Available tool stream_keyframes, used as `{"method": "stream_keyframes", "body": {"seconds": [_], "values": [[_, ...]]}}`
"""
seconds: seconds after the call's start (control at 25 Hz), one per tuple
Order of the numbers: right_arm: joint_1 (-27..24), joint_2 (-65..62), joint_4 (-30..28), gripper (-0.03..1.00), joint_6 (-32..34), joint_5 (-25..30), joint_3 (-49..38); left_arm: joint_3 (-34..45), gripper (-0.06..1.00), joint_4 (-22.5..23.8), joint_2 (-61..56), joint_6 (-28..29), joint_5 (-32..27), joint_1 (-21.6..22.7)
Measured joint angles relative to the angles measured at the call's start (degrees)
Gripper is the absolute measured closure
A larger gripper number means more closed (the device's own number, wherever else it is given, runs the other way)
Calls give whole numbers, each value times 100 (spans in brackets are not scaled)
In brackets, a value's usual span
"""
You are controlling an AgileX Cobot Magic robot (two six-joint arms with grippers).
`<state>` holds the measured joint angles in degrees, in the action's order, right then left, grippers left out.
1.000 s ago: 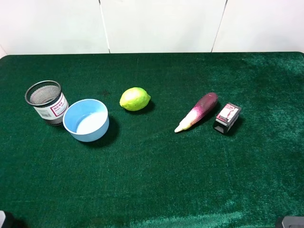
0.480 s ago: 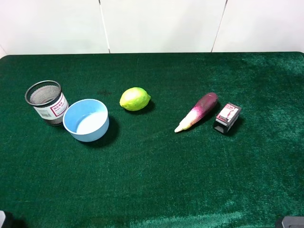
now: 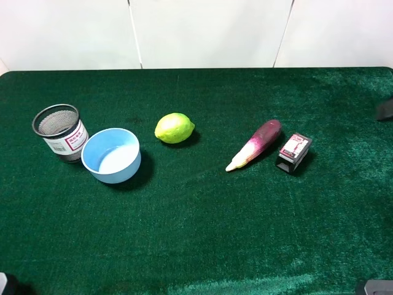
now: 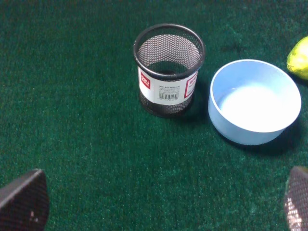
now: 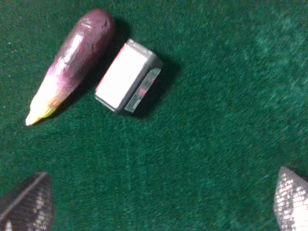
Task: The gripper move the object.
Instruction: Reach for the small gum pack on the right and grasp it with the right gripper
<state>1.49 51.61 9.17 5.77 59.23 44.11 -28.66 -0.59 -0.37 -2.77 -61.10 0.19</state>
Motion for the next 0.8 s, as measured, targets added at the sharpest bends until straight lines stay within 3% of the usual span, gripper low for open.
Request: {"method": "stream_keyframes", "body": {"seconds": [0.4,0.8], "values": [[0,1055,-242,27,1052,-136,435,0,-5,0,0,0,0,0],[0,1873,-366,27,1471,-424,453,0,-5,11,0,0,0,0]]}}
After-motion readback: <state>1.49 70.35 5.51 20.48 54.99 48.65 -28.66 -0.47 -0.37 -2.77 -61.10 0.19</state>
